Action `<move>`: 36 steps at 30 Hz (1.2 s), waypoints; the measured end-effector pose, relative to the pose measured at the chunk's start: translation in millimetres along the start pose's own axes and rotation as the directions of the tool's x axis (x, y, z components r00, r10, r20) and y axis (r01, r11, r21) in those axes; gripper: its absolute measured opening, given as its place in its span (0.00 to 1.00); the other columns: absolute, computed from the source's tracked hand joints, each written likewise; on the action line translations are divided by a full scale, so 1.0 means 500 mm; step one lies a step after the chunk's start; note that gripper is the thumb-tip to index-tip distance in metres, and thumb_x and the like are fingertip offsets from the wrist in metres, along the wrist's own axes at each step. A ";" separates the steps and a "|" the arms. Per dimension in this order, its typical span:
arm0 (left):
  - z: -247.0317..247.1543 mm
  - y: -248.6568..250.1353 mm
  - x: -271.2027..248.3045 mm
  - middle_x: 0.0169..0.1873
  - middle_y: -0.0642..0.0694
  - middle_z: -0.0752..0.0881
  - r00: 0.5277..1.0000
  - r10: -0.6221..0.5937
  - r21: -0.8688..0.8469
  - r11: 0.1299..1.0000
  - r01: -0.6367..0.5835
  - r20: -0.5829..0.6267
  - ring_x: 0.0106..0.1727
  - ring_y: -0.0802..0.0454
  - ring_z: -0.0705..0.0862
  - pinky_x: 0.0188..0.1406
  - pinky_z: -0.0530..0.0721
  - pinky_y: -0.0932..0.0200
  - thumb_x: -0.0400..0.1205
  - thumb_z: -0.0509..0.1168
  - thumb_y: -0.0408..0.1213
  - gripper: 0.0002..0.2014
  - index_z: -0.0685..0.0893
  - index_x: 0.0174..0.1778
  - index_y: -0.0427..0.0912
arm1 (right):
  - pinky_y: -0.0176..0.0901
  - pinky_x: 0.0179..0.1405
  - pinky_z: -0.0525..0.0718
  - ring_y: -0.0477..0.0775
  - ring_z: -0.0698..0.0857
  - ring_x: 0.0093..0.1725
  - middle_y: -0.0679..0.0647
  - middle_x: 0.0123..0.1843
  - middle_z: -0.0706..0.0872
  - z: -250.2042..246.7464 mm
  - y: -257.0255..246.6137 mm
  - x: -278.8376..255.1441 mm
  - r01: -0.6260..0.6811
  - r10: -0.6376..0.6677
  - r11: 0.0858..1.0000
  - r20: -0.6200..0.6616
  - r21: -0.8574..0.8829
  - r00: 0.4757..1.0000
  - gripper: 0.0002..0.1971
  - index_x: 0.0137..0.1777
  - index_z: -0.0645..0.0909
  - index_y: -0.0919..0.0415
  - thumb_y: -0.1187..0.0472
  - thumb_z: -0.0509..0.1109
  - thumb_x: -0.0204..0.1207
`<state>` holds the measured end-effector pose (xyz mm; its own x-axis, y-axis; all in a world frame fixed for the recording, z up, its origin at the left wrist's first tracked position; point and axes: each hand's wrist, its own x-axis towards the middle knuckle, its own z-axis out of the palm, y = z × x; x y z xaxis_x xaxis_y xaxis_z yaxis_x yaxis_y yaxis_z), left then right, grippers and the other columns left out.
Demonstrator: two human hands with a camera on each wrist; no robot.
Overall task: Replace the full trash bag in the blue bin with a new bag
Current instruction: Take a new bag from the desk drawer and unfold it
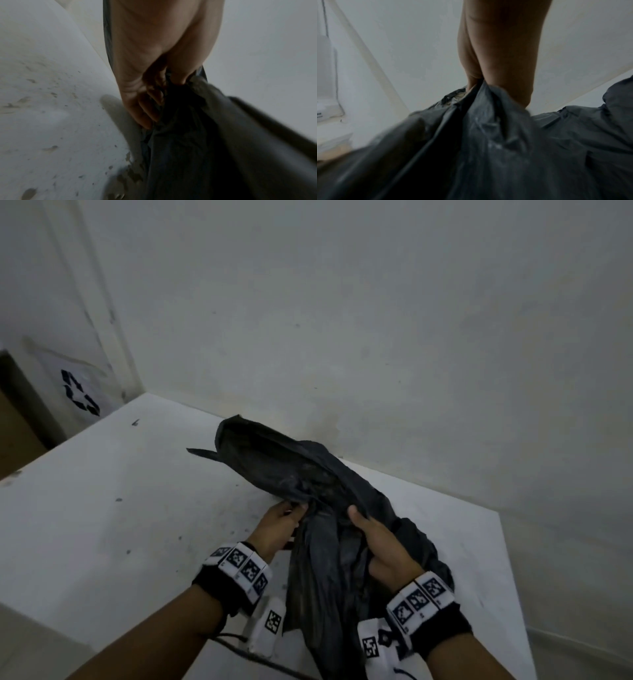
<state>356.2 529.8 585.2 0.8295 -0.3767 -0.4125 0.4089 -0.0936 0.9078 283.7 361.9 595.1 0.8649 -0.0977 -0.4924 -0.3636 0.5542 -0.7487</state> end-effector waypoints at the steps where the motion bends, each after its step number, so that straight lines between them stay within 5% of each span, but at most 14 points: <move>1: -0.009 0.008 0.008 0.51 0.45 0.87 0.999 0.001 -0.014 1.000 -0.001 -0.035 0.44 0.50 0.85 0.34 0.85 0.62 0.85 0.60 0.50 0.18 0.81 0.63 0.42 | 0.52 0.65 0.83 0.63 0.84 0.67 0.64 0.67 0.85 -0.010 -0.012 0.001 0.002 -0.001 0.998 -0.014 0.066 1.000 0.22 0.70 0.79 0.68 0.52 0.63 0.84; 4: -0.058 0.014 0.039 0.63 0.37 0.84 0.985 -0.051 -0.088 0.995 0.037 -0.163 0.59 0.39 0.83 0.56 0.82 0.52 0.87 0.59 0.46 0.23 0.77 0.70 0.32 | 0.56 0.62 0.81 0.65 0.83 0.65 0.67 0.70 0.82 -0.052 -0.053 0.004 0.048 -0.016 0.976 -0.148 0.215 0.989 0.28 0.73 0.76 0.69 0.47 0.59 0.84; 7: -0.123 0.021 0.057 0.68 0.37 0.78 0.948 -0.098 -0.207 0.978 0.035 -0.302 0.66 0.35 0.78 0.63 0.76 0.50 0.88 0.54 0.47 0.27 0.73 0.71 0.24 | 0.58 0.57 0.81 0.66 0.83 0.62 0.66 0.69 0.82 -0.091 -0.096 0.001 0.154 -0.085 0.957 -0.269 0.246 0.959 0.30 0.73 0.76 0.69 0.43 0.60 0.83; 10: -0.140 0.027 0.063 0.69 0.35 0.79 0.986 -0.058 -0.344 0.939 0.000 -0.157 0.67 0.38 0.79 0.74 0.72 0.44 0.84 0.57 0.54 0.29 0.76 0.70 0.33 | 0.61 0.67 0.79 0.67 0.85 0.64 0.65 0.67 0.85 -0.067 -0.109 -0.012 0.183 -0.162 0.978 -0.184 0.103 0.970 0.29 0.69 0.80 0.64 0.41 0.63 0.80; 13: -0.086 0.038 0.047 0.68 0.41 0.82 0.998 0.065 -0.326 0.944 -0.057 0.015 0.67 0.43 0.82 0.74 0.73 0.46 0.80 0.66 0.52 0.28 0.76 0.73 0.39 | 0.59 0.74 0.75 0.62 0.83 0.68 0.60 0.69 0.85 -0.004 -0.088 -0.024 0.126 -0.125 0.992 0.043 -0.028 0.991 0.30 0.72 0.79 0.60 0.39 0.64 0.78; 16: -0.014 0.038 0.027 0.73 0.49 0.77 0.983 0.172 -0.146 0.976 -0.161 0.062 0.69 0.52 0.80 0.73 0.76 0.50 0.72 0.73 0.57 0.41 0.68 0.79 0.45 | 0.64 0.70 0.78 0.55 0.82 0.70 0.49 0.71 0.84 0.047 -0.062 -0.031 0.082 -0.032 0.961 0.188 -0.263 0.982 0.32 0.75 0.75 0.44 0.33 0.68 0.74; 18: 0.016 0.029 0.019 0.77 0.51 0.70 0.975 0.179 -0.046 0.984 -0.174 0.130 0.71 0.56 0.77 0.70 0.77 0.58 0.70 0.71 0.65 0.50 0.58 0.83 0.48 | 0.58 0.70 0.80 0.50 0.82 0.70 0.45 0.70 0.84 0.076 -0.049 -0.036 0.153 -0.067 0.927 0.249 -0.344 0.966 0.28 0.75 0.74 0.43 0.40 0.72 0.75; 20: 0.036 0.026 0.010 0.78 0.52 0.68 0.963 0.174 -0.015 0.984 -0.175 0.204 0.72 0.56 0.75 0.65 0.79 0.65 0.72 0.64 0.69 0.48 0.54 0.83 0.50 | 0.43 0.70 0.80 0.45 0.82 0.69 0.45 0.69 0.84 0.103 -0.043 -0.038 0.291 -0.183 0.866 0.284 -0.406 0.941 0.23 0.72 0.75 0.45 0.57 0.73 0.78; 22: 0.051 0.032 -0.003 0.77 0.51 0.68 0.953 0.145 -0.034 0.989 -0.141 0.266 0.73 0.53 0.75 0.68 0.78 0.60 0.73 0.59 0.71 0.43 0.61 0.81 0.53 | 0.34 0.65 0.80 0.42 0.83 0.67 0.46 0.67 0.85 0.107 -0.035 -0.032 0.371 -0.271 0.810 0.271 -0.453 0.923 0.24 0.69 0.76 0.48 0.66 0.74 0.76; 25: 0.056 0.048 -0.019 0.76 0.49 0.68 0.956 0.150 -0.036 0.989 -0.146 0.254 0.71 0.53 0.74 0.68 0.76 0.57 0.75 0.51 0.67 0.33 0.67 0.75 0.57 | 0.39 0.64 0.83 0.46 0.87 0.62 0.52 0.63 0.89 0.097 -0.028 -0.031 0.325 -0.266 0.810 0.188 -0.487 0.945 0.20 0.65 0.82 0.53 0.65 0.77 0.73; 29: 0.035 0.035 0.002 0.84 0.50 0.51 0.987 0.071 0.122 0.988 -0.089 0.146 0.82 0.50 0.58 0.80 0.61 0.54 0.69 0.44 0.77 0.51 0.50 0.84 0.51 | 0.42 0.56 0.88 0.51 0.91 0.53 0.55 0.55 0.92 0.073 -0.044 -0.037 0.228 -0.246 0.849 0.025 -0.476 0.969 0.09 0.56 0.87 0.57 0.63 0.74 0.77; 32: 0.001 0.022 0.025 0.84 0.51 0.52 0.996 0.021 0.088 0.996 -0.029 0.085 0.83 0.49 0.56 0.82 0.56 0.51 0.63 0.43 0.82 0.58 0.46 0.85 0.49 | 0.43 0.47 0.88 0.57 0.91 0.50 0.58 0.54 0.92 0.038 -0.066 -0.028 0.167 -0.212 0.914 -0.083 -0.371 0.974 0.13 0.62 0.85 0.64 0.60 0.70 0.80; 34: -0.020 0.014 0.039 0.83 0.51 0.56 0.995 -0.020 0.007 1.000 0.020 0.096 0.81 0.48 0.62 0.81 0.61 0.48 0.61 0.47 0.84 0.59 0.52 0.84 0.52 | 0.47 0.53 0.89 0.61 0.90 0.55 0.61 0.58 0.90 0.025 -0.075 -0.029 0.179 -0.208 0.950 -0.090 -0.257 0.974 0.18 0.68 0.81 0.67 0.58 0.68 0.81; 36: -0.026 0.009 0.044 0.81 0.51 0.65 0.987 -0.022 -0.074 0.997 0.034 0.157 0.77 0.49 0.71 0.78 0.68 0.47 0.63 0.57 0.82 0.56 0.58 0.83 0.54 | 0.49 0.64 0.85 0.59 0.87 0.64 0.58 0.65 0.88 0.033 -0.073 -0.044 0.201 -0.196 0.960 0.043 -0.195 0.980 0.20 0.71 0.78 0.64 0.57 0.66 0.82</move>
<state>381.3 532.8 579.1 0.7499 -0.5149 -0.4153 0.4640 -0.0379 0.8850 283.8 357.5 640.6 0.9336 -0.1688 -0.3161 -0.2425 0.3515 -0.9042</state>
